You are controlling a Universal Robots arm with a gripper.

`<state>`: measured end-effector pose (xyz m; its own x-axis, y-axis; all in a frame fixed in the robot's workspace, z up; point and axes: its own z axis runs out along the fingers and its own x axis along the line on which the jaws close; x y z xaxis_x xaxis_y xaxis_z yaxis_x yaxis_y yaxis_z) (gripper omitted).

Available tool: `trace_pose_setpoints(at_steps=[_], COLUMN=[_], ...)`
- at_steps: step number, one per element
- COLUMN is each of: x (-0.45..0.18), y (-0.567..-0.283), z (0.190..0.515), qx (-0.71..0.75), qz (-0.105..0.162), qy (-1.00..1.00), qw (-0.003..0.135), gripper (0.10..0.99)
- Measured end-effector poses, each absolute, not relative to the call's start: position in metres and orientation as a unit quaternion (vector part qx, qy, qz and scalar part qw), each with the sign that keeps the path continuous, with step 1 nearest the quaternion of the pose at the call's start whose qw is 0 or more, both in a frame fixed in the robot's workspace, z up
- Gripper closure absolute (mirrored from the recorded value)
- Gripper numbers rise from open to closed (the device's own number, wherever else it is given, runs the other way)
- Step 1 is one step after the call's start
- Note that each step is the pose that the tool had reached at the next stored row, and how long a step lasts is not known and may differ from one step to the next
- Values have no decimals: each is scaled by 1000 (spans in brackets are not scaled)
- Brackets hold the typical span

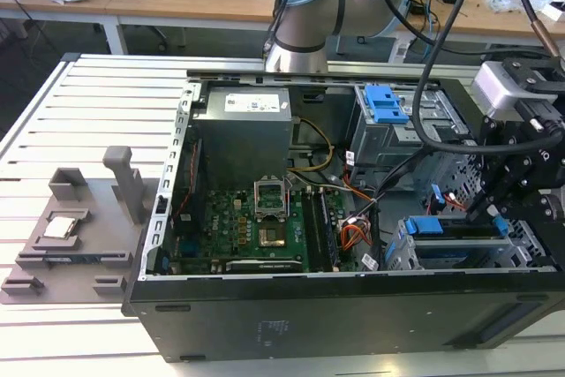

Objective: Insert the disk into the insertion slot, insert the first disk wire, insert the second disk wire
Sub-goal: 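Insert the first disk wire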

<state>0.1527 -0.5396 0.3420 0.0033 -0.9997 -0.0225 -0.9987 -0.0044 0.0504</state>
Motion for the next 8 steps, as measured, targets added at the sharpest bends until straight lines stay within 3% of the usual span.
trace_pose_setpoints(at_steps=[8], x=[155], y=[-540], z=[341], qx=[709], qz=[-26], qy=[-704], qw=[10], gripper=[918])
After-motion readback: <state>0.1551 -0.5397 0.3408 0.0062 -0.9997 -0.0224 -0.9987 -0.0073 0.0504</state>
